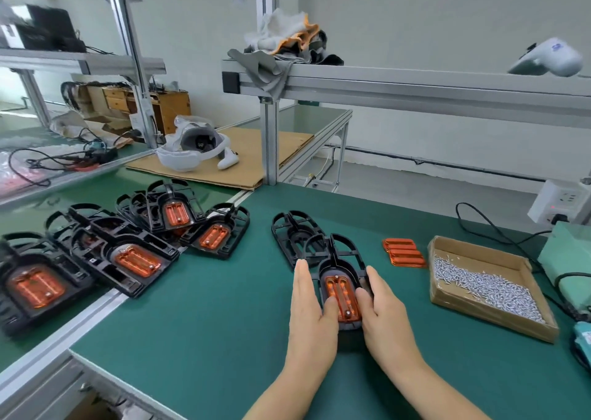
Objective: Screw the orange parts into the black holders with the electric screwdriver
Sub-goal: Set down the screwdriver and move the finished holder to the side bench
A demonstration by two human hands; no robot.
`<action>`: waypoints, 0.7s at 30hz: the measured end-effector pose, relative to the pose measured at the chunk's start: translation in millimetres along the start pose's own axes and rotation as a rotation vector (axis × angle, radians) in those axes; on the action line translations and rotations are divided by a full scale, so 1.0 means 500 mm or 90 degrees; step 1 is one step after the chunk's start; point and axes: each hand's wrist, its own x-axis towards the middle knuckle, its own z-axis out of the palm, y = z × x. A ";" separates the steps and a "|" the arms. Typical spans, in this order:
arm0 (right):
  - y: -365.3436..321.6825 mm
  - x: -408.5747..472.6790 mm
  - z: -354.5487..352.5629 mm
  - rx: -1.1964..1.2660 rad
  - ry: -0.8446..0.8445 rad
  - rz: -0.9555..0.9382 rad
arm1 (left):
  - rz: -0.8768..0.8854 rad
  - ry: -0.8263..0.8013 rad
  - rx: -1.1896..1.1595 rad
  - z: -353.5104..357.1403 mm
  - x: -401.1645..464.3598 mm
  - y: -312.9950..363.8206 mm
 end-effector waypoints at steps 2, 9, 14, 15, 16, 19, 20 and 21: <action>-0.019 0.009 0.018 0.010 -0.021 -0.017 | -0.017 0.034 -0.014 -0.025 0.004 -0.002; -0.103 0.036 0.111 0.046 -0.096 -0.094 | -0.025 0.179 -0.023 -0.130 0.020 -0.011; -0.174 0.072 0.186 0.041 -0.150 -0.162 | -0.022 0.256 -0.020 -0.215 0.045 -0.027; -0.189 0.081 0.200 0.041 -0.160 -0.174 | -0.020 0.270 -0.020 -0.231 0.054 -0.030; -0.205 0.091 0.215 0.041 -0.169 -0.183 | -0.018 0.285 -0.020 -0.247 0.063 -0.033; -0.252 0.127 0.257 0.035 -0.187 -0.205 | -0.014 0.327 -0.038 -0.294 0.097 -0.035; -0.268 0.138 0.270 0.034 -0.190 -0.211 | -0.011 0.344 -0.047 -0.309 0.110 -0.035; -0.284 0.149 0.283 0.034 -0.195 -0.217 | -0.004 0.362 -0.051 -0.324 0.122 -0.034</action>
